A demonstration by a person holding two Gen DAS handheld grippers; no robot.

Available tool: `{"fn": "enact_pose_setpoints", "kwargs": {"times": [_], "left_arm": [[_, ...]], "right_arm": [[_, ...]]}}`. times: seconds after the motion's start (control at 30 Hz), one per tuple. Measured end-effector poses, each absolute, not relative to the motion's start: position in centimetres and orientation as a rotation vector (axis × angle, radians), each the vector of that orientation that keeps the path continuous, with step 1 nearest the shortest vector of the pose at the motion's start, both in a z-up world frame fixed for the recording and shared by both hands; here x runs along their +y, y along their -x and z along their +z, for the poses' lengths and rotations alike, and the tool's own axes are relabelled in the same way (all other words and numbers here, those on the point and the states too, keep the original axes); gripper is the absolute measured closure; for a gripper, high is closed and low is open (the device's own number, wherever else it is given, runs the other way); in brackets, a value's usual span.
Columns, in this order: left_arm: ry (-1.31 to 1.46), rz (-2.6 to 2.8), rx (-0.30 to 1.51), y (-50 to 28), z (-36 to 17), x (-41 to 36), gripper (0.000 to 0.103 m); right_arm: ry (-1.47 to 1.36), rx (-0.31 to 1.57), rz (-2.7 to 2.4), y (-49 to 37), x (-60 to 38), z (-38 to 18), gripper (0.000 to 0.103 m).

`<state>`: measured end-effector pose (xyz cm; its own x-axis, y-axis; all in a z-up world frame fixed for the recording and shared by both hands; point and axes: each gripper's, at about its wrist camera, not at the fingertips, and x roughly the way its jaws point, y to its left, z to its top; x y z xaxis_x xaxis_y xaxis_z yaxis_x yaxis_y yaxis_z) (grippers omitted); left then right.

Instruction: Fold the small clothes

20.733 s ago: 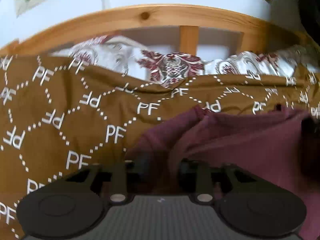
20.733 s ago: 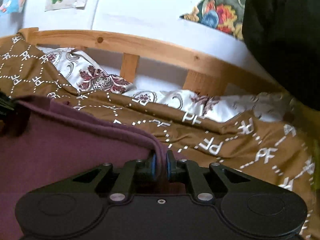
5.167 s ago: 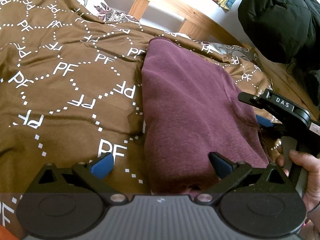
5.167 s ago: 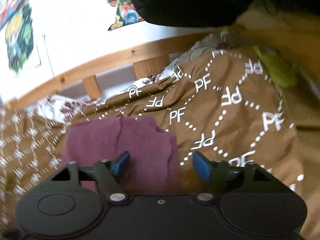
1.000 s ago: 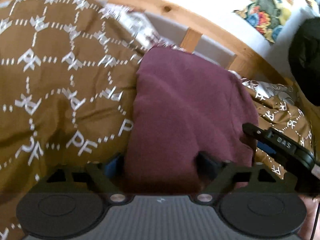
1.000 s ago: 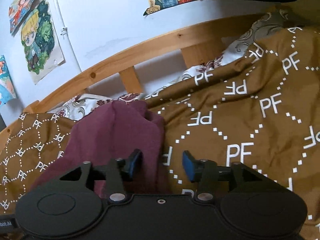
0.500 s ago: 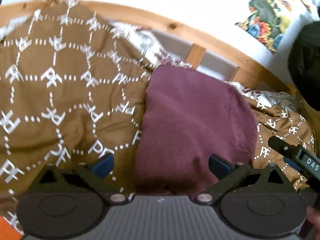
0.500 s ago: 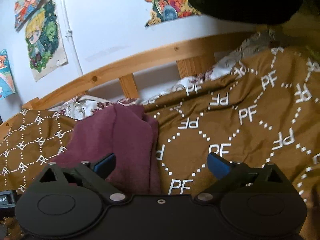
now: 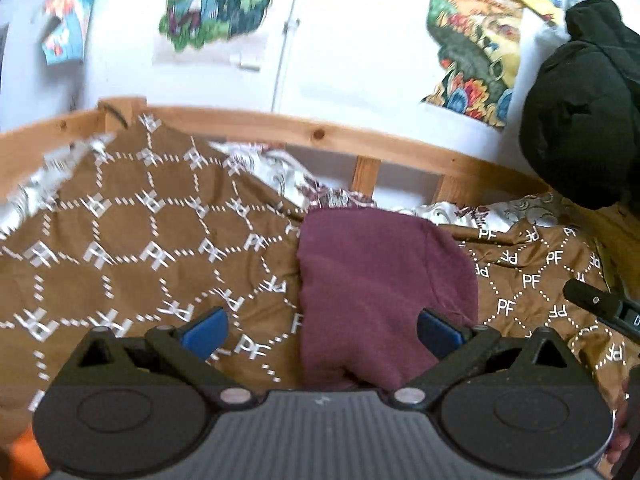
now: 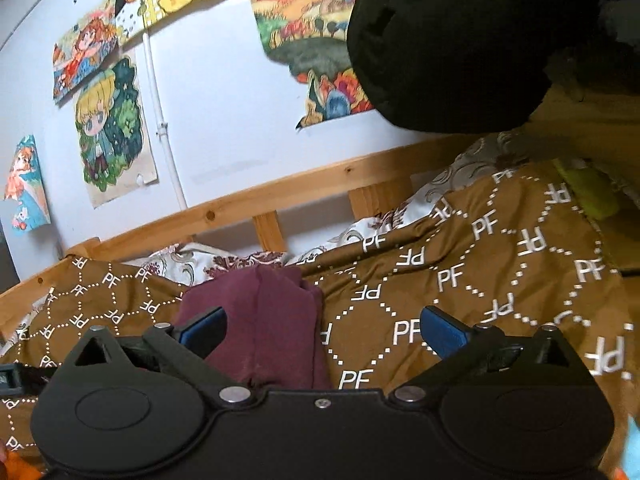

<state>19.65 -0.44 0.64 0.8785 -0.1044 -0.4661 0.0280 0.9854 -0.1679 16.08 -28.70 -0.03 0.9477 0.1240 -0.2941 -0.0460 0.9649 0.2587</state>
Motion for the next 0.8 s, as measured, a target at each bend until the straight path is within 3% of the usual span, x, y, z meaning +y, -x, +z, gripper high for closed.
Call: {"fn": "enact_pose_setpoints", "kwargs": {"times": [0.8], "left_arm": [[0.117,-0.081,0.453,-9.2,2.6,1.7,0.001]], "right_arm": [[-0.099,0.179,0.126,-1.6,-23.5,3.1,0.001]]}}
